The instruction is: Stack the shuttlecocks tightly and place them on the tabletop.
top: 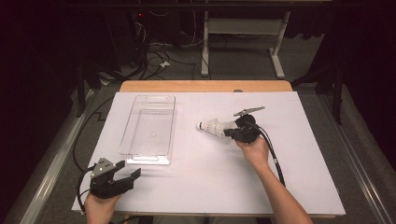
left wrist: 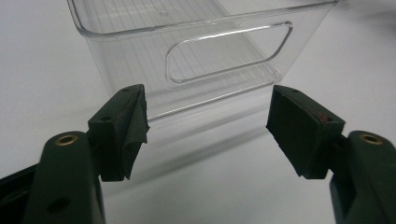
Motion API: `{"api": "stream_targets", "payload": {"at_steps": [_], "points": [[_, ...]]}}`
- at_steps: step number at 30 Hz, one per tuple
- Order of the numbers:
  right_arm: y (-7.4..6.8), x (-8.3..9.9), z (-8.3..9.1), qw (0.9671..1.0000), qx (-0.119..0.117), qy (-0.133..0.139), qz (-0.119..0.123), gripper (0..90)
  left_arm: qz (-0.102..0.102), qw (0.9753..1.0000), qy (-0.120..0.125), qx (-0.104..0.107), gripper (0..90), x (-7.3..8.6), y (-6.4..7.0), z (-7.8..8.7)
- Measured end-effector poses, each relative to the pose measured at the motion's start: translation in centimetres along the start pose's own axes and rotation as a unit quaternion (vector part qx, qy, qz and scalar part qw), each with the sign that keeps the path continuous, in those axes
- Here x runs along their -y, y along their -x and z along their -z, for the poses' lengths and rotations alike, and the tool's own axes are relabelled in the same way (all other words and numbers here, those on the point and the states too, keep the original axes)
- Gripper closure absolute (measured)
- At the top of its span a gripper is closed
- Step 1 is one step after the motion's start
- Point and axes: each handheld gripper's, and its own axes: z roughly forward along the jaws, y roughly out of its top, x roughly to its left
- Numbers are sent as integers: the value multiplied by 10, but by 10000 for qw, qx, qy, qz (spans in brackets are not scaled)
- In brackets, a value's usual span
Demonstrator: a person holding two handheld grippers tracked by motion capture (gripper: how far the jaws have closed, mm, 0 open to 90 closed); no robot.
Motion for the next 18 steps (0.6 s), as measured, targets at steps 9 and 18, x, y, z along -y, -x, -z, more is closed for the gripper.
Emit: {"api": "stream_targets", "payload": {"at_steps": [9,18], "points": [[0,-2,-2,10000,-36,7,-19,900,13,10000,7,5,298,0,0,0],[-5,-8,-6,10000,-63,0,38,900,-9,10000,-6,10,298,0,0,0]]}}
